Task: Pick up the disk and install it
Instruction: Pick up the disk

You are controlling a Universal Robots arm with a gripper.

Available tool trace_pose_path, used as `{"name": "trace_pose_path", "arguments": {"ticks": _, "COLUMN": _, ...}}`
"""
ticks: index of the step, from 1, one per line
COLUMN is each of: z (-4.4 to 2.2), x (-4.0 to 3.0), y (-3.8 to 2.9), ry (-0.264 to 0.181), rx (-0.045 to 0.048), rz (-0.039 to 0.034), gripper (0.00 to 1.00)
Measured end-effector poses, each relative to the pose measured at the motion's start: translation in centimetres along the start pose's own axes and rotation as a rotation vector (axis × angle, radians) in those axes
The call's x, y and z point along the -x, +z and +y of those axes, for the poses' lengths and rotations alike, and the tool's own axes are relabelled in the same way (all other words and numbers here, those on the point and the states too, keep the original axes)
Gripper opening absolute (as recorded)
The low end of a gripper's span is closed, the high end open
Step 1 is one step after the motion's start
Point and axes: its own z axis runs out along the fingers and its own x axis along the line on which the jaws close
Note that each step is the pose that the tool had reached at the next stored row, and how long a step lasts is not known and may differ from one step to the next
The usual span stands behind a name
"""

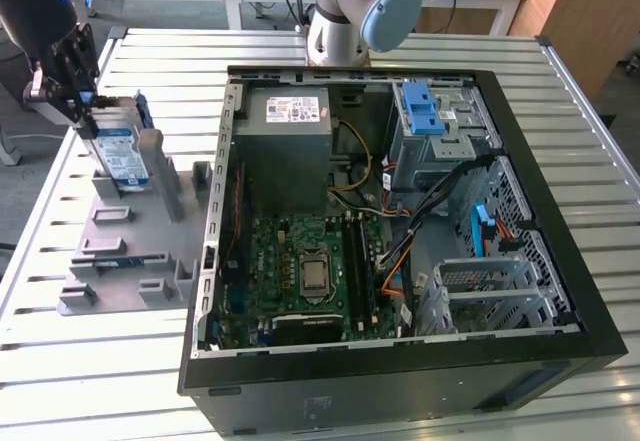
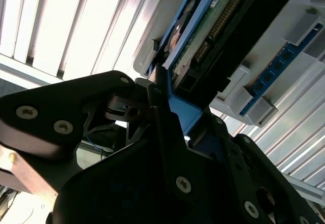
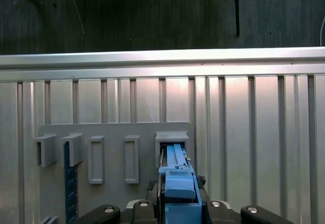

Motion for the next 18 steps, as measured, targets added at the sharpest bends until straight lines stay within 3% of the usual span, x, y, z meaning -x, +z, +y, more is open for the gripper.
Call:
{"name": "trace_pose_path", "arguments": {"ticks": 9, "z": -0.01, "x": 0.0, "y": -0.02, "ry": 0.0, "rx": -0.0001, "rz": 0.0003, "gripper": 0.37}}
{"name": "trace_pose_path", "arguments": {"ticks": 18, "z": -0.01, "x": -0.01, "y": -0.45, "ry": 0.0, "rx": -0.0004, "rz": 0.0002, "gripper": 0.37}}
